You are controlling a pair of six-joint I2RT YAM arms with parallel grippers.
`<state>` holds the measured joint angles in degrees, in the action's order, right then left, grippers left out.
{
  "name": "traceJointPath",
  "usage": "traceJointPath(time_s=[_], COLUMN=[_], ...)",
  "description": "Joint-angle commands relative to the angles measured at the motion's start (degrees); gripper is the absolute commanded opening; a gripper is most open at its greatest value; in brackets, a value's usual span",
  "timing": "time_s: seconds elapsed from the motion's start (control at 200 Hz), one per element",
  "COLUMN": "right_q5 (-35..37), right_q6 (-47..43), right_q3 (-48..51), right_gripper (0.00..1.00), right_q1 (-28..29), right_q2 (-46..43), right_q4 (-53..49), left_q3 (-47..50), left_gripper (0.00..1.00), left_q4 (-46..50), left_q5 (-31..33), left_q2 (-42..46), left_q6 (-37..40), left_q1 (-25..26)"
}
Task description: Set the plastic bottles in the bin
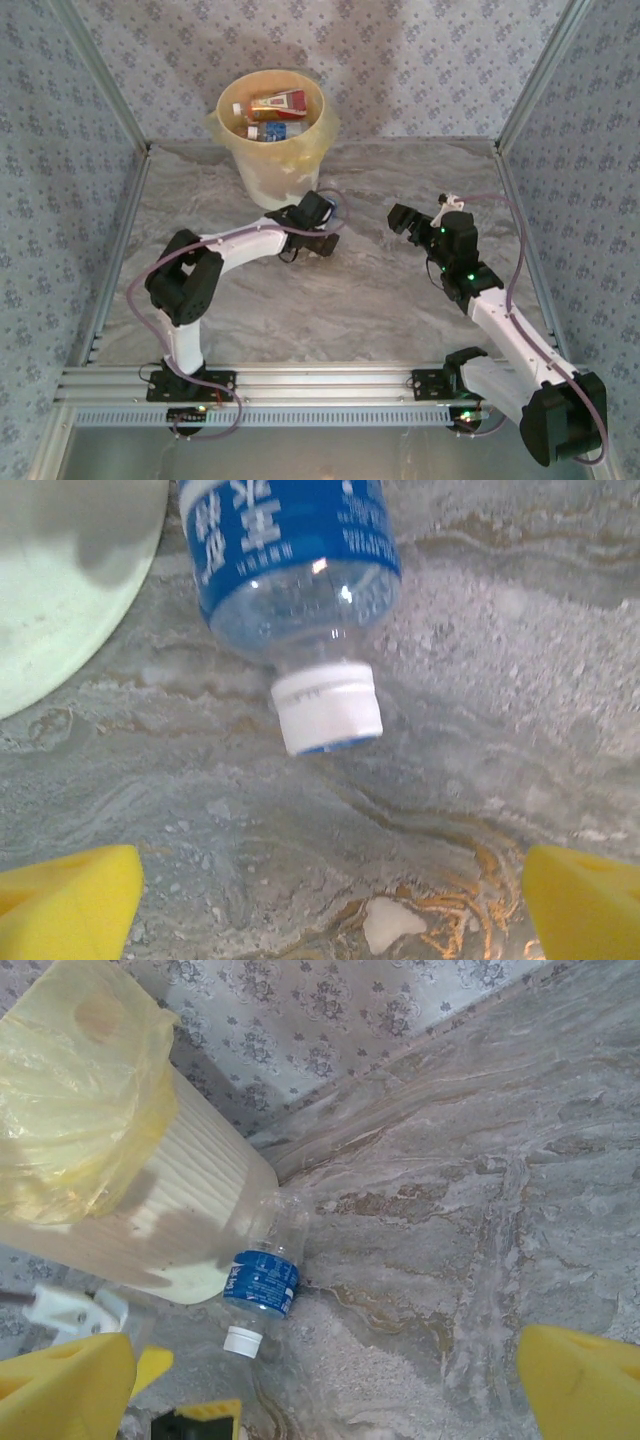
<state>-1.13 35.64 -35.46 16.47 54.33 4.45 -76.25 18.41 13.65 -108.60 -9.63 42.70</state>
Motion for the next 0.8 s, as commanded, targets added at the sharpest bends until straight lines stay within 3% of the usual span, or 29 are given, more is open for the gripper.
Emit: traceJointPath(time_s=[0.0,0.3,0.525,0.799], right_q5=[-1.0,0.3,0.5,0.5], right_q6=[1.4,0.9,0.9,0.9], right_q3=[0.2,0.7,0.7,0.6], right_gripper=[1.00,1.00,1.00,1.00], right_q1=[-0.5,-0.7,-1.1,-1.4], right_q2=[0.0,-2.8,-3.7,-3.6], right_q4=[0.3,-1.6,-2.5,-2.7], left_q3=[-9.9,-27.9,-33.7,-41.4], left_gripper=[0.98,0.98,0.96,0.87], left_q4=[6.8,15.3,15.2,16.5], left_q5=[-0.3,4.1,1.7,3.6], left_q2=[-5.1,-18.5,-24.1,-29.7], left_q6=[-4.1,-8.7,-9.5,-9.0], left_q1=[-0.9,-1.8,-3.6,-4.3])
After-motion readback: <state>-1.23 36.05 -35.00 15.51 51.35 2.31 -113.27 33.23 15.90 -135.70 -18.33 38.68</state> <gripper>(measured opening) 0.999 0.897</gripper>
